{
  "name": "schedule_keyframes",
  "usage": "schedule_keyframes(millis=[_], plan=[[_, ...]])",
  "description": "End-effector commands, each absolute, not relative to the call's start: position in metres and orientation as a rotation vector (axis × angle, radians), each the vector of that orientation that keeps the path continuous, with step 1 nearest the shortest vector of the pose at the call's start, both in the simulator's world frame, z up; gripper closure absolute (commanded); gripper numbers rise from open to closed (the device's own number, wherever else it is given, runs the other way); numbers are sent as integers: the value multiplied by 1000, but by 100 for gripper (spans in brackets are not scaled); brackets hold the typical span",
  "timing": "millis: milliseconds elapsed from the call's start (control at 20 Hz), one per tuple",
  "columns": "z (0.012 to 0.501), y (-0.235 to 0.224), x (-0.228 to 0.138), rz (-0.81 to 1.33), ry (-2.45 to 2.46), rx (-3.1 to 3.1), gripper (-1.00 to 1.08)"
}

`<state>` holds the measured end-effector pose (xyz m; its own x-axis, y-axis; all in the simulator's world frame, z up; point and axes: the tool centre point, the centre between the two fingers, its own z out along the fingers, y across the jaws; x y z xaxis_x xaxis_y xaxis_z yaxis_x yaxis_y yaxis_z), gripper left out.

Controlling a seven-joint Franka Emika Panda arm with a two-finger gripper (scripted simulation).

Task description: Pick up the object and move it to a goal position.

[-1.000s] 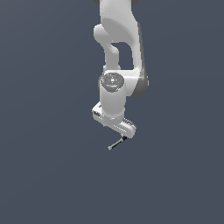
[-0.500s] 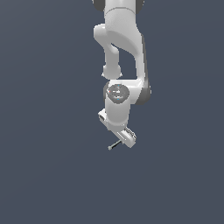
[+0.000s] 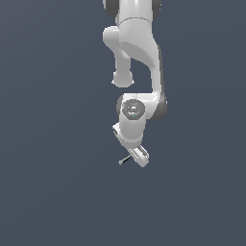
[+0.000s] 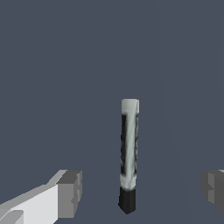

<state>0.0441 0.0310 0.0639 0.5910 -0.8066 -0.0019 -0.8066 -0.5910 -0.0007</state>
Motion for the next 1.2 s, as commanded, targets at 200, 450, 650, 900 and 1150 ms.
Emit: schedule_keyframes(millis=[200,450,650,900,1150], plan=[[60,33,45,0,1462,-2781,-92],[54,32,45,1,1457,-2783,-92],[38,33,44,1,1458,-2782,-92],[15,32,44,0,1462,-2781,-92],[10,33,45,0,1462,-2781,-92]])
